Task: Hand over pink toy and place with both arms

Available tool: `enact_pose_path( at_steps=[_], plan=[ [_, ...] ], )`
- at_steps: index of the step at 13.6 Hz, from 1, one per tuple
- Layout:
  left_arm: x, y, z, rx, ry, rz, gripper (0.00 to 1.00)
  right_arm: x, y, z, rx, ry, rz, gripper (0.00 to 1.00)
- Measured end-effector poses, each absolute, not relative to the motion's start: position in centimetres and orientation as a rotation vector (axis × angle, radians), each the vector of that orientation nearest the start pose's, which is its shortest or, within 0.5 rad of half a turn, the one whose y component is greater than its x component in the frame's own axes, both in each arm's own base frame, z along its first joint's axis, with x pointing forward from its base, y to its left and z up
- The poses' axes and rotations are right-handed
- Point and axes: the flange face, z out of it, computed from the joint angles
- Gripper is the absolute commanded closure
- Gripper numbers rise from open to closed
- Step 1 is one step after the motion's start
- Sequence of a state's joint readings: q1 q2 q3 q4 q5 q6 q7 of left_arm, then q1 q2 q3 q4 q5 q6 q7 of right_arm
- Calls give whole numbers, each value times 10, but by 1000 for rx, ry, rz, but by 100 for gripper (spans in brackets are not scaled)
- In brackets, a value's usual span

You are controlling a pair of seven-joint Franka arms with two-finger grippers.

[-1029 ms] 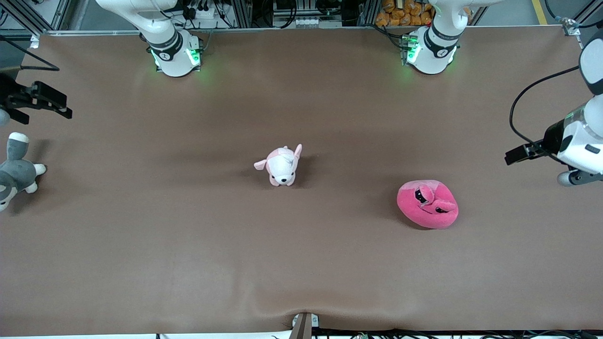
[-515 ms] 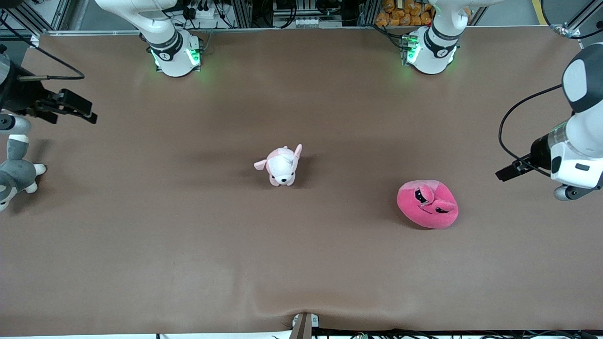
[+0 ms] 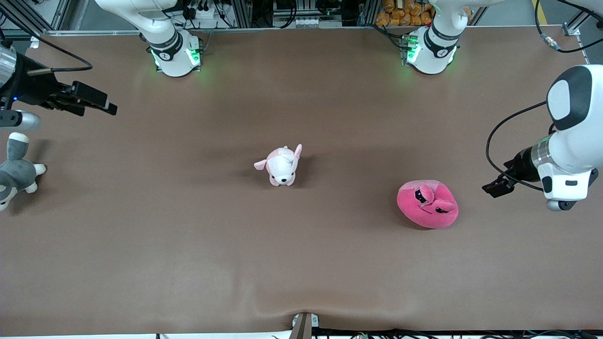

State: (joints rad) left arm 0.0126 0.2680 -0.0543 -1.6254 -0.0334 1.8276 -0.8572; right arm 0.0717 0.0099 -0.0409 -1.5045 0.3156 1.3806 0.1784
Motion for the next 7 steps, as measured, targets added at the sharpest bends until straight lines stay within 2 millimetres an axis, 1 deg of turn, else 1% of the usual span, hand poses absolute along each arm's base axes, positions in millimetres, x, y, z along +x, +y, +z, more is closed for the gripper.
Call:
enact_pose_path(
  at_steps=[2,4,5,7],
  plan=[
    [639,-29,451,-2838,-1405,126,0,532,64,642,-2757,129,272,0],
    [643,-32,440,-2813,-1457,136,0,531,73,644,-2709,109,282,0],
    [644,-33,436,-2814,-1478,144,0,533,77,644,-2694,102,273,0],
    [647,-37,432,-2814,-1576,185,0,541,88,641,-2641,96,246,0]
  ],
)
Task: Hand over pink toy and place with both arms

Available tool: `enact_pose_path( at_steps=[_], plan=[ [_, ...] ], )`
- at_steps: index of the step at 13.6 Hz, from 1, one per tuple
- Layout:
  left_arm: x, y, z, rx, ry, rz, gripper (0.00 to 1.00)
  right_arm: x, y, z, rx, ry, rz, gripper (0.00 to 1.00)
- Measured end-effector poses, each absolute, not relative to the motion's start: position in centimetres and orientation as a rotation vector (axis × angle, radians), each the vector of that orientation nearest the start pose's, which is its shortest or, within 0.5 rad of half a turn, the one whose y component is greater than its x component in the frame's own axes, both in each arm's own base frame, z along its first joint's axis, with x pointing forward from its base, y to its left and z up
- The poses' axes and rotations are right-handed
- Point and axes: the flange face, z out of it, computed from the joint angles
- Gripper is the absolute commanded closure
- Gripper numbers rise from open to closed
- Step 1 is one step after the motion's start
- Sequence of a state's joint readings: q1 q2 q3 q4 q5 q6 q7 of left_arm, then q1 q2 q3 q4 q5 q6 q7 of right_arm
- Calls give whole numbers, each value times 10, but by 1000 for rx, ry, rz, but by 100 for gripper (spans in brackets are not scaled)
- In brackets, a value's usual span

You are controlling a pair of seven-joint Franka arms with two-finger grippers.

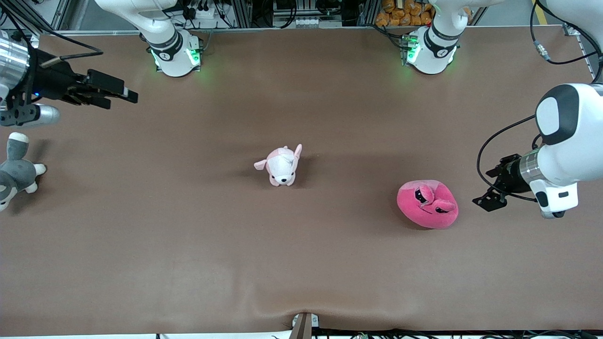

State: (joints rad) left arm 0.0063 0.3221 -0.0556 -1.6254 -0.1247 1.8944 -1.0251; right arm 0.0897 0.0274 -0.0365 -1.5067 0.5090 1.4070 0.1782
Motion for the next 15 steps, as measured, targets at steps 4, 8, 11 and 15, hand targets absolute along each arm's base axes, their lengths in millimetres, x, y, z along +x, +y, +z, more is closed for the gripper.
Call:
enact_pose_path(
  at_steps=[4,8,11,15],
  plan=[
    [653,-47,418,-2742,-1734,211,8,569,110,615,-2495,115,248,0],
    [658,-66,387,-2668,-1809,249,17,593,136,571,-2391,44,297,0],
    [659,-73,374,-2644,-1829,263,21,604,152,533,-2374,-111,310,0],
    [659,-83,370,-2629,-1846,265,32,617,204,480,-2343,-271,288,0]
  ],
)
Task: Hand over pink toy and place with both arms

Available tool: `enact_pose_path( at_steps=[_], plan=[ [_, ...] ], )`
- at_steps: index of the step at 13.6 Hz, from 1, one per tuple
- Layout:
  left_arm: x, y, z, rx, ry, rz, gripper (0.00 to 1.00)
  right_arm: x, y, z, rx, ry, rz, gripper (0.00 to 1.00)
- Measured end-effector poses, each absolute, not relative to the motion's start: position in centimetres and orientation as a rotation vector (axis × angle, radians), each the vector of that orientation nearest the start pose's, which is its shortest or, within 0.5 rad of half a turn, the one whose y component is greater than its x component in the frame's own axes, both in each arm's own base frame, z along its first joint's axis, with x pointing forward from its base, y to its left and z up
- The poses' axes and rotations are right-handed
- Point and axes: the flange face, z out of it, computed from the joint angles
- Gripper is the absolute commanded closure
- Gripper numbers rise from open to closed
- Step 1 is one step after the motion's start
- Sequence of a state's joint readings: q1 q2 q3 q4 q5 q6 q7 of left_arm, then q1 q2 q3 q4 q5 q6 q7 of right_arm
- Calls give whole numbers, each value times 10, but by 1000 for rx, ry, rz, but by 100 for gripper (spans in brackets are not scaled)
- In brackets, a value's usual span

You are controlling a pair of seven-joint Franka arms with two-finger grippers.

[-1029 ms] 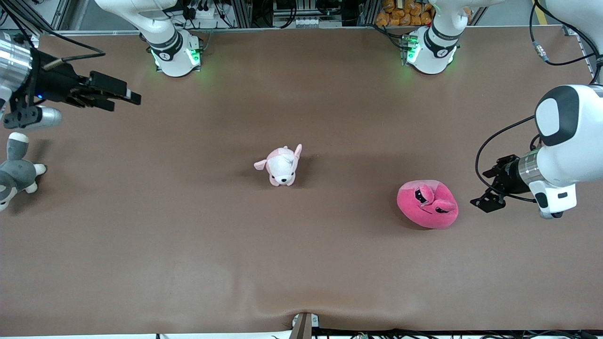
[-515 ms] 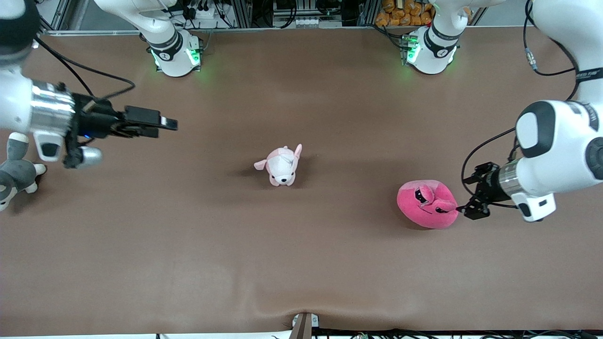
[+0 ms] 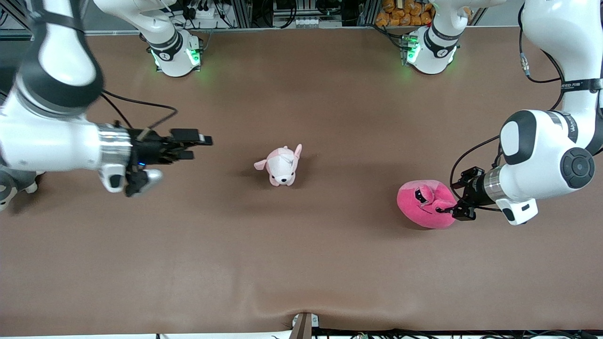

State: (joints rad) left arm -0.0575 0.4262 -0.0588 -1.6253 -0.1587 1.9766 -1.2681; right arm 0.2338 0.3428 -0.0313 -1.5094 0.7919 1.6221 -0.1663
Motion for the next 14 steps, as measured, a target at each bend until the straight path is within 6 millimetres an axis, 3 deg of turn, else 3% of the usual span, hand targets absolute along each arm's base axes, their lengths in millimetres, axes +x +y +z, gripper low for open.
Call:
enact_pose_path(
  at_steps=[2,4,9,12,14],
  plan=[
    [659,-88,367,-2627,-1843,270,37,624,230,462,-2317,-249,248,0],
    [659,-91,365,-2628,-1838,272,48,626,235,459,-2288,-230,243,0],
    [658,-96,365,-2634,-1828,273,100,623,230,461,-2270,-236,285,0],
    [658,-101,365,-2640,-1825,275,100,620,231,461,-2271,-177,351,0],
    [658,-115,370,-2621,-1876,290,100,618,232,463,-2280,-84,409,0]
  ],
)
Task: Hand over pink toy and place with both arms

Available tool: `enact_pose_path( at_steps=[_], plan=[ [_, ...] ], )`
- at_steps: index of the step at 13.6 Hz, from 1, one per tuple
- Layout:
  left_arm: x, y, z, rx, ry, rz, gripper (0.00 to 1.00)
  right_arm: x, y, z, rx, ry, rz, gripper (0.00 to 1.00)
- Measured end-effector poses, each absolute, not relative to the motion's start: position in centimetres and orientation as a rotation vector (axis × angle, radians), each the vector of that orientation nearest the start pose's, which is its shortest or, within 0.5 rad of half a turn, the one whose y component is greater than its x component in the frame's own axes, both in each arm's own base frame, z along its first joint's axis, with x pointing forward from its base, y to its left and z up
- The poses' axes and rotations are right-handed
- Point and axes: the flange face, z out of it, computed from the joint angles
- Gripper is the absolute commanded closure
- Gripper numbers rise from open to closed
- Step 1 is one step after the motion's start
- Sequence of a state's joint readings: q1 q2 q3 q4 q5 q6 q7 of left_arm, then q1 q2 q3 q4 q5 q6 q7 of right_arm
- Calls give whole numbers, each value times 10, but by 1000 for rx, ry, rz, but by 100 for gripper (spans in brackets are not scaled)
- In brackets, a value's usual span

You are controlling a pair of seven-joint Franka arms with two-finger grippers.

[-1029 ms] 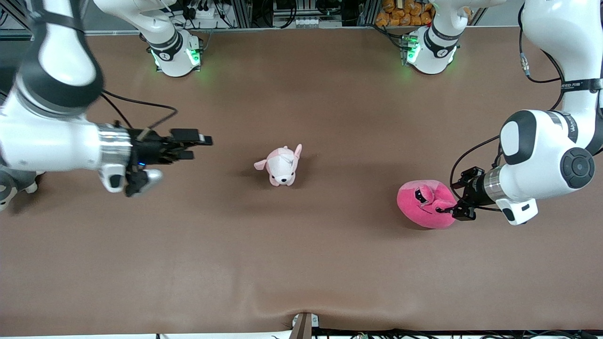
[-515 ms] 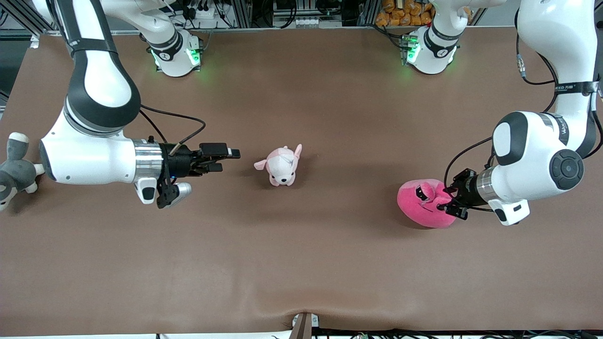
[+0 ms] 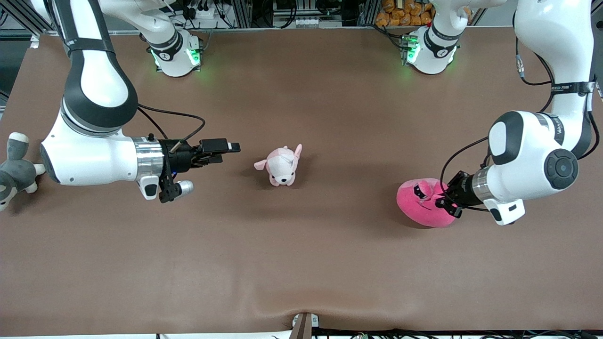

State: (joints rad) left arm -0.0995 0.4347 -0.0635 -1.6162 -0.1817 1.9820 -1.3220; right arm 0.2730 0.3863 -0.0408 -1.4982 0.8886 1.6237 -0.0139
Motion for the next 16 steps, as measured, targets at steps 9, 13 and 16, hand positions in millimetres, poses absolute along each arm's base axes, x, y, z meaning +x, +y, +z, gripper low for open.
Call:
enact_pose_path(
  at_steps=[9,13,16],
  plan=[
    [631,-219,463,-2520,-2168,368,100,615,236,477,-2285,95,507,0],
    [619,-265,512,-2458,-2324,444,100,615,237,479,-2285,154,531,0],
    [599,-311,531,-2377,-2409,530,100,616,245,493,-2285,235,554,0]
  ],
)
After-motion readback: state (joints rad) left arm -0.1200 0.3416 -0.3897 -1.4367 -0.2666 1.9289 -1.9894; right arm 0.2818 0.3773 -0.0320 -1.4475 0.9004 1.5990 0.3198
